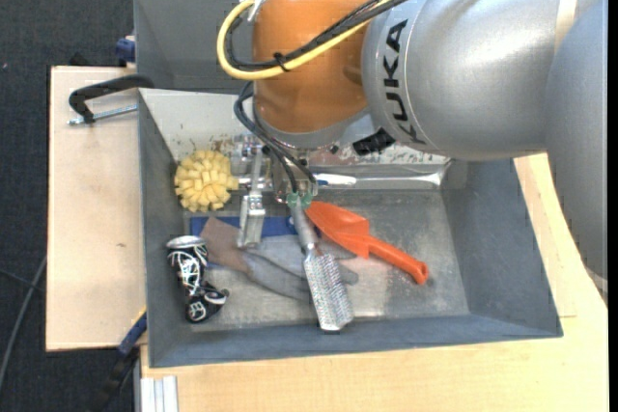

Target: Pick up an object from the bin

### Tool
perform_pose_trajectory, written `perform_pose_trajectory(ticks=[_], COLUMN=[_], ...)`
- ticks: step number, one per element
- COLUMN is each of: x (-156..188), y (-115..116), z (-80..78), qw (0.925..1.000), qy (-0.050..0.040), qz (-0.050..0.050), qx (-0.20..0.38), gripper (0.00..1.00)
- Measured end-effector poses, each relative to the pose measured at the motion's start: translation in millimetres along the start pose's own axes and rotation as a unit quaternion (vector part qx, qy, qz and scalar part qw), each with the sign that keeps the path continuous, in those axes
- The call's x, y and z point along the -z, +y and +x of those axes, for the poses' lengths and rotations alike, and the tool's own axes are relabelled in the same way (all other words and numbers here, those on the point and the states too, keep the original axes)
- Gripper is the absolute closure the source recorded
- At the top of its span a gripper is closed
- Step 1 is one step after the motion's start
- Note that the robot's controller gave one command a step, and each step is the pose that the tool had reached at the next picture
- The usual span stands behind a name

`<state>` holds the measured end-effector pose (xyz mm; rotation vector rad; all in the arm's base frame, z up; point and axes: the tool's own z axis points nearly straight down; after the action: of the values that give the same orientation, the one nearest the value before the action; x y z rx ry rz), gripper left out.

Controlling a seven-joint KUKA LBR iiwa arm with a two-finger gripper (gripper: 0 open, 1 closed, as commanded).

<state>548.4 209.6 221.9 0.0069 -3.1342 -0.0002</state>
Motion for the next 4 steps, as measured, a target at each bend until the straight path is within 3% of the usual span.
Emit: perform_pose_trajectory(ticks=[1,2,3,4], x=[5,-44,-68,-121], y=[-1,-27,-24,12], z=[-1.6,28.1,36.2,28.6], qw=[1.0000,0.9999,1.0000,1.0000], qy=[-0.0043,-0.0046,-0.0027,-0.0049], qz=[-0.001,-0.002,0.000,-0.003], qx=[-0.001,0.014,-0.006,-0.001], gripper=[0.00,0.00,0.00,1.00])
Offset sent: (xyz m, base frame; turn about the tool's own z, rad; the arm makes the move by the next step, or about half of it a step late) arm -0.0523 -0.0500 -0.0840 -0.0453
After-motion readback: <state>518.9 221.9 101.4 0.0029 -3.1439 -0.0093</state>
